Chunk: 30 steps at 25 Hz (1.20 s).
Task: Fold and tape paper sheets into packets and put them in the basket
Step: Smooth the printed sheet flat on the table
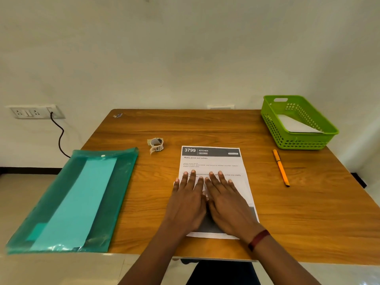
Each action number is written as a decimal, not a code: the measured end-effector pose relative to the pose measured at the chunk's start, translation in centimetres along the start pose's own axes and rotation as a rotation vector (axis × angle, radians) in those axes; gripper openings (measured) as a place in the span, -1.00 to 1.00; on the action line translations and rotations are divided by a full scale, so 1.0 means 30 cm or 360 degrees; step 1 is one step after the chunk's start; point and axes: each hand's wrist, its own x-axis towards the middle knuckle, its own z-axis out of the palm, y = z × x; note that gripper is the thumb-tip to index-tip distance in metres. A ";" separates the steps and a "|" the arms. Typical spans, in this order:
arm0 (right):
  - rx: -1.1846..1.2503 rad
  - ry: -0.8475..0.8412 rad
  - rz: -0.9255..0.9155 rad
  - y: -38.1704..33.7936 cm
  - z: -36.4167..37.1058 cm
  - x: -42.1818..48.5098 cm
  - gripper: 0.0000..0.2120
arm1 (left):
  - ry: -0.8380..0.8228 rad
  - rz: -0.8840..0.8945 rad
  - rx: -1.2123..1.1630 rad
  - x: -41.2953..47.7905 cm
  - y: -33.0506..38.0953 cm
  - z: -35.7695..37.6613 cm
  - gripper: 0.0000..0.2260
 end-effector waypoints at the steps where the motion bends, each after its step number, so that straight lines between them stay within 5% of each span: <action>1: -0.0018 -0.0030 -0.0004 0.000 0.020 0.006 -0.24 | -0.0036 -0.0034 0.0024 -0.002 -0.008 0.024 -0.28; 10: -0.0155 -0.0067 0.0120 0.079 0.026 -0.014 -0.35 | -0.0022 -0.0181 0.0033 -0.013 -0.046 0.073 -0.38; 30: -0.0205 -0.0068 0.0203 0.104 0.033 -0.032 -0.22 | -0.0040 -0.0247 0.0072 -0.024 -0.064 0.064 -0.35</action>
